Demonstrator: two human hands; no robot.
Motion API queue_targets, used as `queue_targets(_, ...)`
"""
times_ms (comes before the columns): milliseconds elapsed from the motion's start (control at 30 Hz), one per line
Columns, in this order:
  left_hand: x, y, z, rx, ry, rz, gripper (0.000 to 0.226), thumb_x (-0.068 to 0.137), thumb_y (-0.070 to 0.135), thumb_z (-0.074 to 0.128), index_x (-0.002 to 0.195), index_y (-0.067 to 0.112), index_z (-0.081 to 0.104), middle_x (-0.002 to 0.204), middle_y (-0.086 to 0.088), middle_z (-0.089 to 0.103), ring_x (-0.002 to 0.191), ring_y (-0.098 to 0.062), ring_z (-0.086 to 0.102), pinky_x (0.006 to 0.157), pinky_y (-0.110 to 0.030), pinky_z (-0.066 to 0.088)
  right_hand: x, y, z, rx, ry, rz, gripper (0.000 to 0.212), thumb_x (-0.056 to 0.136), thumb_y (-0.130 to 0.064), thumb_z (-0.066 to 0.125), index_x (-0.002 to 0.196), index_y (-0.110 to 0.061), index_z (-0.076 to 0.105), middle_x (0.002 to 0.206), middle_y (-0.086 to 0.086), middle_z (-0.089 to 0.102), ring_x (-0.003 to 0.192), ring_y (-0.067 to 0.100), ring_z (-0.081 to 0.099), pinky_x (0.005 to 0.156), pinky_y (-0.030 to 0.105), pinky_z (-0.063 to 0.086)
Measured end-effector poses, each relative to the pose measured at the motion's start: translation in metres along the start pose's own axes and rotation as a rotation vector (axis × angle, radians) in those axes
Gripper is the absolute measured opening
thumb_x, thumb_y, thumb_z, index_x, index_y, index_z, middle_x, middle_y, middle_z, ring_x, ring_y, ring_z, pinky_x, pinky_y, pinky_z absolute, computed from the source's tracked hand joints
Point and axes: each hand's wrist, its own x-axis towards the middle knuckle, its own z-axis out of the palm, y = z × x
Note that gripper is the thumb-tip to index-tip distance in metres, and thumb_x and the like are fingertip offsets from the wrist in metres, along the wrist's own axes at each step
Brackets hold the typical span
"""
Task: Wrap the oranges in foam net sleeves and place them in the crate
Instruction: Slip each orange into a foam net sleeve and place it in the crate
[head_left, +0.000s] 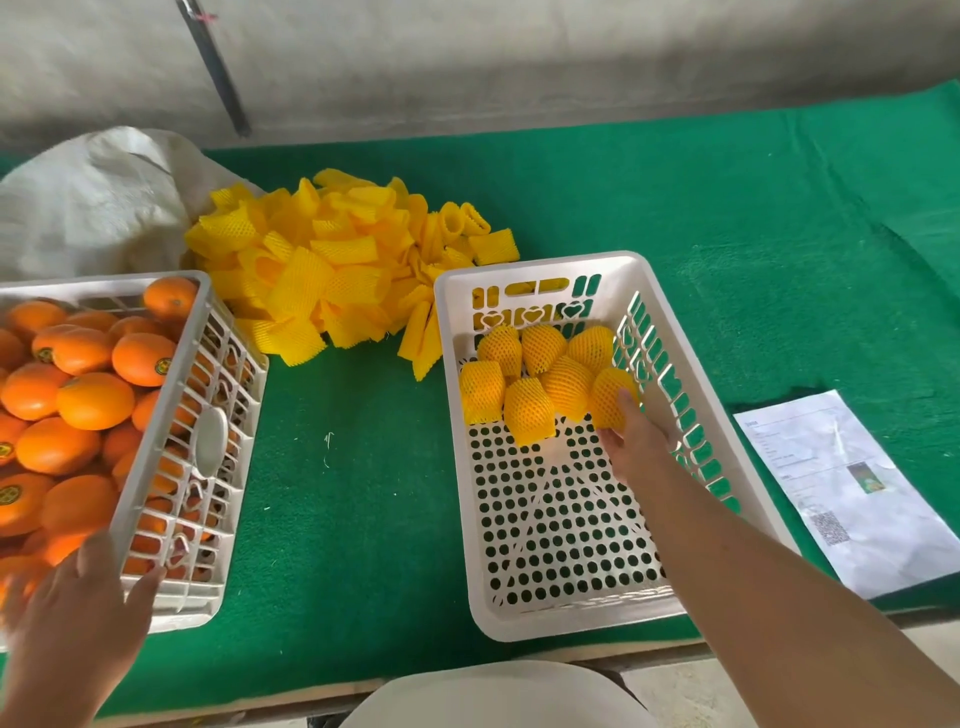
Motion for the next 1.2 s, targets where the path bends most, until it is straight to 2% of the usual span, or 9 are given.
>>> queue_targets(100,0.002,-0.004,0.004,-0.004,-0.020,-0.020,0.072,0.086,0.072,0.037,0.129,0.015,0.040,0.105,-0.016,0.065,0.089,-0.043,0.065,0.083,-0.066,0.057,0.002,0.000,0.000,0.022,0.009,-0.015,0.064,0.096,-0.026,0.078,0.148,-0.010,0.043,0.143,0.013,0.058,0.116,0.026,0.061,0.110,0.044,0.053)
queue_targets(233,0.001,-0.009,0.010,0.023,-0.012,0.006,0.068,0.088,0.073,0.034,0.125,0.016,0.041,0.099,-0.013,0.061,0.086,-0.042,0.063,0.085,-0.068,0.056,-0.003,0.006,0.000,-0.054,0.062,-0.038,0.061,0.097,-0.021,0.076,0.147,-0.010,0.042,0.139,0.012,0.059,0.120,0.025,0.061,0.106,0.046,0.055)
queue_targets(467,-0.013,0.036,-0.020,0.104,-0.053,-0.061,0.051,0.090,0.045,0.071,0.118,0.013,0.044,0.094,-0.014,0.068,0.088,-0.046,0.070,0.099,-0.076,0.046,-0.009,-0.001,-0.003,-0.184,0.028,-0.008,0.050,0.108,-0.008,0.052,0.156,-0.010,0.037,0.158,0.019,0.042,0.144,0.030,0.046,0.117,0.048,0.045)
queue_targets(633,-0.022,0.056,-0.037,0.086,0.004,-0.004,0.051,0.092,0.042,0.073,0.122,0.009,0.049,0.104,-0.016,0.074,0.103,-0.046,0.072,0.116,-0.070,0.030,-0.037,-0.002,-0.009,-0.367,-0.057,-0.092,0.029,0.106,-0.011,0.059,0.134,-0.014,0.056,0.153,0.023,0.043,0.138,0.038,0.052,0.103,0.049,0.052)
queue_targets(733,-0.024,0.063,-0.045,0.061,-0.021,-0.009,0.054,0.098,0.048,0.063,0.134,0.010,0.049,0.122,-0.012,0.072,0.122,-0.040,0.067,0.125,-0.064,0.019,-0.060,0.017,-0.016,-0.532,-0.232,-0.169,0.028,0.106,-0.012,0.059,0.134,-0.010,0.062,0.151,0.023,0.051,0.133,0.040,0.057,0.103,0.048,0.050)
queue_targets(900,-0.026,0.065,-0.054,0.037,-0.020,-0.022,0.058,0.099,0.054,0.060,0.139,0.015,0.048,0.125,-0.003,0.069,0.127,-0.030,0.063,0.129,-0.059,0.017,-0.112,0.069,-0.017,-0.949,-0.457,-0.200,0.031,0.100,-0.032,0.070,0.127,-0.016,0.070,0.122,0.004,0.075,0.110,0.021,0.073,0.097,0.041,0.057)
queue_targets(1000,-0.026,0.069,-0.056,0.048,-0.043,-0.014,0.064,0.100,0.062,0.052,0.146,0.018,0.043,0.130,0.001,0.067,0.131,-0.026,0.061,0.130,-0.057,0.012,-0.135,0.100,-0.011,-1.156,-0.537,-0.276,0.036,0.103,-0.049,0.059,0.126,-0.022,0.069,0.112,-0.005,0.075,0.103,0.012,0.072,0.086,0.030,0.055)
queue_targets(1133,-0.024,0.066,-0.060,0.046,-0.097,-0.027,0.071,0.100,0.070,0.041,0.151,0.021,0.037,0.136,0.005,0.062,0.138,-0.021,0.055,0.132,-0.054,0.005,-0.156,0.118,0.000,-1.403,-0.584,-0.509,0.066,0.084,-0.093,0.033,0.094,-0.033,0.056,0.090,-0.013,0.061,0.085,0.006,0.060,0.086,0.035,0.050)
queue_targets(1200,-0.023,0.064,-0.063,0.020,-0.096,-0.038,0.069,0.100,0.072,0.039,0.149,0.023,0.039,0.136,0.006,0.062,0.139,-0.021,0.054,0.131,-0.052,0.001,-0.159,0.122,0.002,-1.470,-0.565,-0.573,0.054,0.086,-0.088,0.042,0.102,-0.037,0.051,0.098,-0.018,0.061,0.090,0.004,0.060,0.089,0.037,0.050)
